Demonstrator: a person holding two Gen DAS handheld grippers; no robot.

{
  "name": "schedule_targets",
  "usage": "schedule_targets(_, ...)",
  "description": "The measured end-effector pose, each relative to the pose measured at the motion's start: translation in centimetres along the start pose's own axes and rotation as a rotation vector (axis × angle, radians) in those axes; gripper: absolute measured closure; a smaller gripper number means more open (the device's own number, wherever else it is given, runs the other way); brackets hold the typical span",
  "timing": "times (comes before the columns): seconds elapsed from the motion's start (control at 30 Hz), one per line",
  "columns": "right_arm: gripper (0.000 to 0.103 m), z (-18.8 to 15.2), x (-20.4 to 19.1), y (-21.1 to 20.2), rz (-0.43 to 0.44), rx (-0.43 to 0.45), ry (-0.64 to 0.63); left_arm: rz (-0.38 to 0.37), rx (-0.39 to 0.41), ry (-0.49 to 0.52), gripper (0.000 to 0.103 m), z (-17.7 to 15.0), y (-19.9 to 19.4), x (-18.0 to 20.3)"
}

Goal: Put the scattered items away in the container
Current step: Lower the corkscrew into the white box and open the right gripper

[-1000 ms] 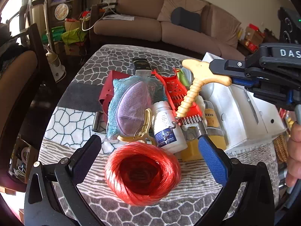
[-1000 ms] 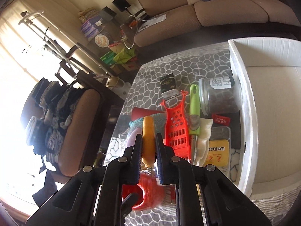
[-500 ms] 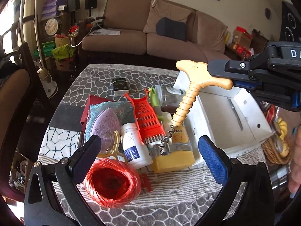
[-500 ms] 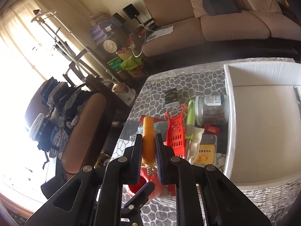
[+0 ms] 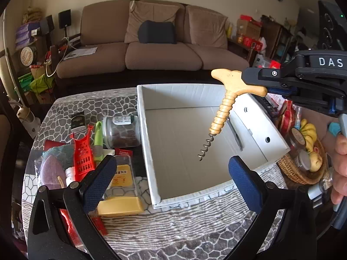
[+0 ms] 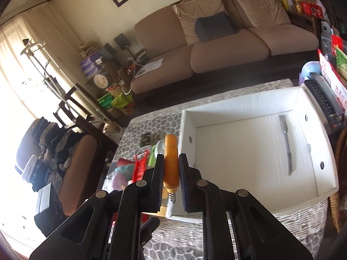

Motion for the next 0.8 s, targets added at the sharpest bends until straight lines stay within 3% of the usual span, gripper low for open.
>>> schedule_targets(0.2,0.091,2.1,9.8,0.3,-0.052,0.010,0.116,-0.028,-0.025,0.037,0.000,1.1,3.2,3.9)
schedule_targets(0.4,0.091,2.7,17.2,3.6,-0.086,-0.048,0.201,-0.027,-0.054,0.056,0.000,1.5,6.3,4.9)
schedule_targets(0.63,0.091,5.6,21.3,7.4,-0.181,-0.097,0.126,-0.031,-0.073,0.076,0.000,2.1,9.6,5.6)
schedule_targets(0.8,0.089,6.9,22.2,10.7,-0.175,-0.130,0.102,-0.043,-0.080,0.093,0.000,2.1,11.4,6.3)
Point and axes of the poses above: each gripper's, at about its wrist camera, not at the fingertips, and y roughly the way its jaws point, x to its right, z to its top, the point moved 9 cm from there along y, roughly the way its jaws point, and after that the axes turned 11 degrees about y, right-handed, at the moved point
